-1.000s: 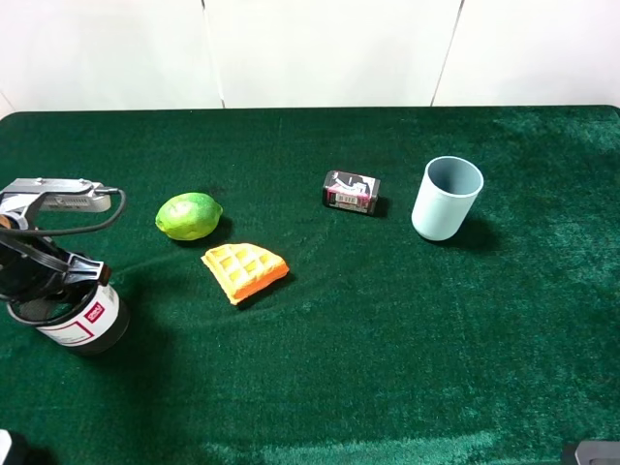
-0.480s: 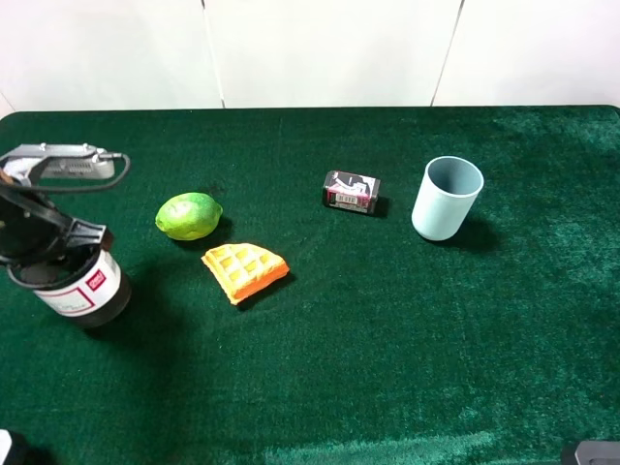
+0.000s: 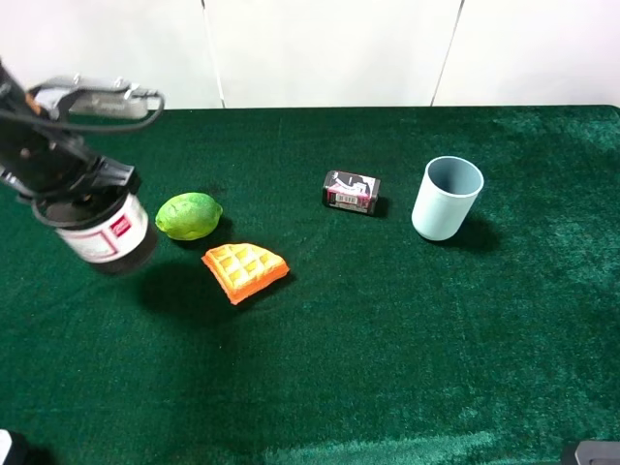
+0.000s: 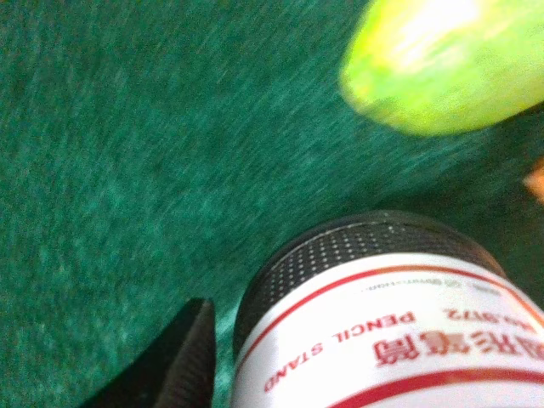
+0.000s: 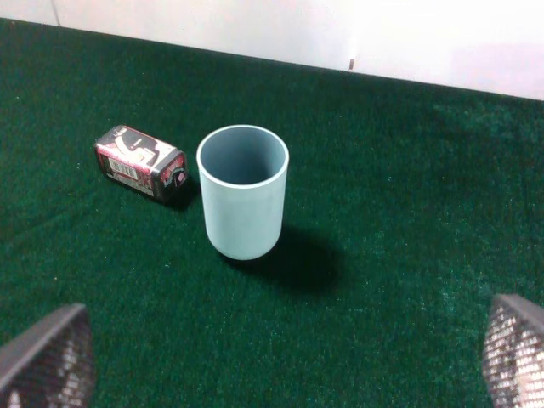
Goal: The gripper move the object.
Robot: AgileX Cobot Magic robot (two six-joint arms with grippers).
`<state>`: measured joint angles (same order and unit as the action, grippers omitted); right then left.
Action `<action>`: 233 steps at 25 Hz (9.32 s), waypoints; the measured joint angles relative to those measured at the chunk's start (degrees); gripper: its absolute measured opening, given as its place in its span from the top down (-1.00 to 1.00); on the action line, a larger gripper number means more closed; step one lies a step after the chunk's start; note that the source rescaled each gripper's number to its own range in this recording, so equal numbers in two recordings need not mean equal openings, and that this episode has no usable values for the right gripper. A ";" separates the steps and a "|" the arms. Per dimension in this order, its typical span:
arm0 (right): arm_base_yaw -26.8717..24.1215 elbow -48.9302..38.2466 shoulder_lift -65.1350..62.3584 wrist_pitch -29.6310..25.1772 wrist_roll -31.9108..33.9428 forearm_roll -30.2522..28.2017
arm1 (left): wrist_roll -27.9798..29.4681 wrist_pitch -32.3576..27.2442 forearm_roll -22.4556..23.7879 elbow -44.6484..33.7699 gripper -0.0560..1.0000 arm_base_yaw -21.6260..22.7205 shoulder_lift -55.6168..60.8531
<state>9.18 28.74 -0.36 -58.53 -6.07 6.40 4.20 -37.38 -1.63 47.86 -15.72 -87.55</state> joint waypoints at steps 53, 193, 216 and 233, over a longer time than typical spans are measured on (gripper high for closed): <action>0.00 0.00 0.00 0.00 0.00 0.00 | -8.82 -10.63 -2.39 57.40 0.89 -43.41 -46.05; 0.00 0.00 0.00 0.00 0.00 0.05 | 20.42 -25.33 11.26 -18.98 -1.00 -36.05 59.34; 0.00 0.00 0.00 0.00 0.00 0.05 | -1.94 -23.44 -2.06 -19.03 -1.00 5.40 83.22; 0.00 0.00 0.00 0.00 0.00 0.11 | -4.64 -23.49 -2.82 -19.03 -1.00 8.71 87.97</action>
<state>9.18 28.74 -0.36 -58.53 -6.07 6.51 -0.44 -60.87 -4.45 28.83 -7.01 0.41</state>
